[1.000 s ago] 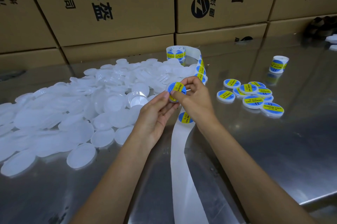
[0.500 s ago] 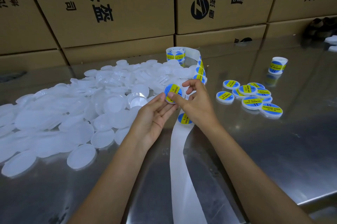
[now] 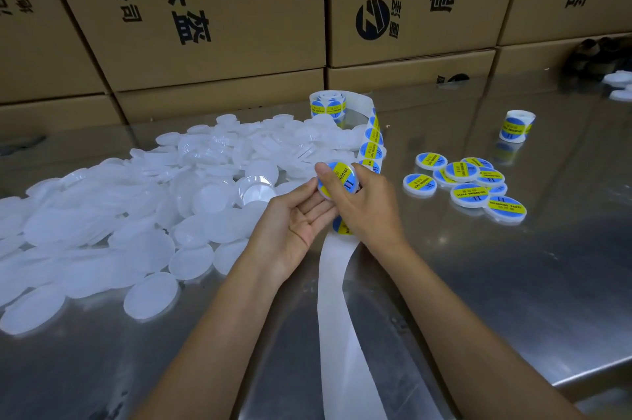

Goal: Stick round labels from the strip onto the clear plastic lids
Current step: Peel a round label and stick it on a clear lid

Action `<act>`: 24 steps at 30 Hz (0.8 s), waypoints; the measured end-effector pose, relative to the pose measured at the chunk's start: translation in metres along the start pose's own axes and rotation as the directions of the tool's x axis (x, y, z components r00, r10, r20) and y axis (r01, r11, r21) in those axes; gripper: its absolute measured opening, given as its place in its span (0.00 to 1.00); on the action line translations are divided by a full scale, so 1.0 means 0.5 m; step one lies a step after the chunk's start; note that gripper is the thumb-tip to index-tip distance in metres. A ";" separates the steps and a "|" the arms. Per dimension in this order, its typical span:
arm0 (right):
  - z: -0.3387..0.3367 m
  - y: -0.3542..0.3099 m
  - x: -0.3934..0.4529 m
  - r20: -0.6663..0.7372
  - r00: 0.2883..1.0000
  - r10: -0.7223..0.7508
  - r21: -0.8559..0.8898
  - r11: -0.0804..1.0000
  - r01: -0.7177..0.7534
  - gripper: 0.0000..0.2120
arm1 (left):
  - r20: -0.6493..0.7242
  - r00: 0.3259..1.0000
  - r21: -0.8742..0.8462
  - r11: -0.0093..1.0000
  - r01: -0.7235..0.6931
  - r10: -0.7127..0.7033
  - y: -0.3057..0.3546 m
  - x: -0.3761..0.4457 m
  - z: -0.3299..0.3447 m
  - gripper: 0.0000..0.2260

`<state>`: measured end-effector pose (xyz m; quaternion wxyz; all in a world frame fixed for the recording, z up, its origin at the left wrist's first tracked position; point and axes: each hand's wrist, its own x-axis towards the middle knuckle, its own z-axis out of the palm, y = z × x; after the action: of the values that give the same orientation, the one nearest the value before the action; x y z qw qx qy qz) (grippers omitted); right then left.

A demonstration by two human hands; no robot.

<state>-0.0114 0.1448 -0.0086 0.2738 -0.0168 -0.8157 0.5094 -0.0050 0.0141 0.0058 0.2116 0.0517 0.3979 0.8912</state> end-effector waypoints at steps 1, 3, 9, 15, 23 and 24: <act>0.001 -0.001 -0.001 -0.018 1.000 -0.003 -0.022 1.000 0.003 0.27 | -0.002 1.000 0.021 1.000 -0.003 0.003 0.001 -0.001 0.001 0.12; 0.003 -0.003 -0.004 -0.055 0.998 -0.013 -0.061 0.998 0.009 0.29 | -0.015 1.000 0.055 0.998 -0.018 0.019 0.003 -0.002 0.003 0.12; 0.001 0.002 -0.001 -0.067 0.996 -0.061 -0.104 0.993 0.054 0.31 | -0.061 0.994 0.176 0.981 -0.076 0.088 0.003 -0.003 0.002 0.12; 0.001 0.002 0.002 0.006 1.000 0.000 0.043 0.999 0.000 0.27 | -0.066 0.994 0.042 0.996 -0.082 0.085 -0.002 -0.004 0.004 0.09; 0.014 0.012 -0.017 0.111 0.987 -0.116 -0.273 0.951 0.143 0.25 | -0.146 0.987 -0.176 0.981 -0.087 0.061 0.002 -0.005 0.001 0.10; 0.013 0.013 -0.017 0.102 0.986 -0.133 -0.286 0.945 0.157 0.23 | -0.141 0.988 -0.160 0.984 -0.079 0.056 0.001 -0.005 0.002 0.10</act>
<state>-0.0086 0.1400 -0.0200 0.2716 0.0233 -0.8916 0.3616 -0.0027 0.0134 0.0070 0.1571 -0.0134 0.3344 0.9292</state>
